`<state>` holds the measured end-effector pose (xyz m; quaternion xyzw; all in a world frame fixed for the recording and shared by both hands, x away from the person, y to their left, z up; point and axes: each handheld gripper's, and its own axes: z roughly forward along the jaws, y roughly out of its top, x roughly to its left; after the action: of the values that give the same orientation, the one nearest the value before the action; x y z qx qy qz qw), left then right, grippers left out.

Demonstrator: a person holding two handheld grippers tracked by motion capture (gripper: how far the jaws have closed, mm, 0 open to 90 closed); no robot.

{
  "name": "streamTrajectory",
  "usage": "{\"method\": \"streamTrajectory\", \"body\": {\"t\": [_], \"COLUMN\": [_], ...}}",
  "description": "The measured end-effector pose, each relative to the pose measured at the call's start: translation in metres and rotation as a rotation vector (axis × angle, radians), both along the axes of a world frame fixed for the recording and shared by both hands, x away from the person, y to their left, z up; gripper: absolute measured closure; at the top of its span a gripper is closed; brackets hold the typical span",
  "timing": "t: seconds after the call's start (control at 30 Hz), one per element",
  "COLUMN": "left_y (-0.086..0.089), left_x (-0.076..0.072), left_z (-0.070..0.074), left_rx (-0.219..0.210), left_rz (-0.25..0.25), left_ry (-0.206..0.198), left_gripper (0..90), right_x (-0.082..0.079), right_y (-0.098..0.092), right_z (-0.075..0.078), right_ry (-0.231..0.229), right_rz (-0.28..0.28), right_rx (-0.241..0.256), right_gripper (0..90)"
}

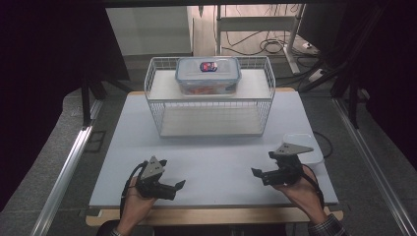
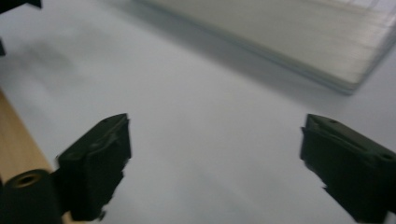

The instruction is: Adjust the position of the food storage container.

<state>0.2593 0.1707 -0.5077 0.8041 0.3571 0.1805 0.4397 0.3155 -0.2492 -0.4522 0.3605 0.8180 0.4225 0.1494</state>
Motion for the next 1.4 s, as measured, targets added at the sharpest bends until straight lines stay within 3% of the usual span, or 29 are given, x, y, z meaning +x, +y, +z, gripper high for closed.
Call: {"method": "streamTrajectory", "body": {"t": [0.03,0.13,0.17,0.2,0.3,0.33,0.5,0.57,0.73,1.0,1.4], "left_y": [0.000,0.002,0.002,0.002,0.002,0.002,0.001,0.000,0.001,-0.001,-0.002], "left_x": [0.000,0.001,0.001,0.001,0.001,0.001,0.002,0.001,0.002,0.002,0.003], "left_z": [0.000,0.000,0.000,0.000,0.000,0.000,-0.001,-0.001,0.000,-0.001,-0.003], "left_rx": [0.000,-0.001,-0.001,-0.001,0.005,0.005,0.019,0.027,0.027,0.040,0.055], "left_rz": [0.001,0.010,0.010,0.010,0.010,0.010,0.005,0.000,0.006,0.002,0.001], "left_ry": [0.000,-0.001,-0.001,-0.001,-0.003,-0.003,0.004,0.004,-0.001,0.001,0.013], "left_gripper": [3.4,3.4,3.4,3.4,3.4,3.4,3.6,3.6,3.8,4.1,4.6], "right_x": [0.000,0.006,0.006,0.010,0.016,0.016,0.027,0.029,0.034,0.044,0.055], "right_y": [0.000,-0.019,-0.019,-0.029,-0.044,-0.044,-0.072,-0.076,-0.106,-0.131,-0.154], "right_z": [0.000,0.007,0.007,0.009,0.012,0.012,0.013,0.012,0.014,0.009,-0.008], "right_ry": [0.000,-0.012,-0.012,-0.025,-0.039,-0.039,-0.042,-0.043,-0.053,-0.054,-0.034], "right_rz": [0.000,-0.059,-0.059,-0.087,-0.125,-0.125,-0.213,-0.227,-0.321,-0.423,-0.499], "right_rx": [0.000,0.036,0.036,0.027,0.022,0.022,-0.013,-0.021,-0.027,-0.058,-0.093], "right_gripper": [23.4,41.9,41.9,49.7,60.8,60.8,80.8,82.4,89.2,89.4,89.2]}}
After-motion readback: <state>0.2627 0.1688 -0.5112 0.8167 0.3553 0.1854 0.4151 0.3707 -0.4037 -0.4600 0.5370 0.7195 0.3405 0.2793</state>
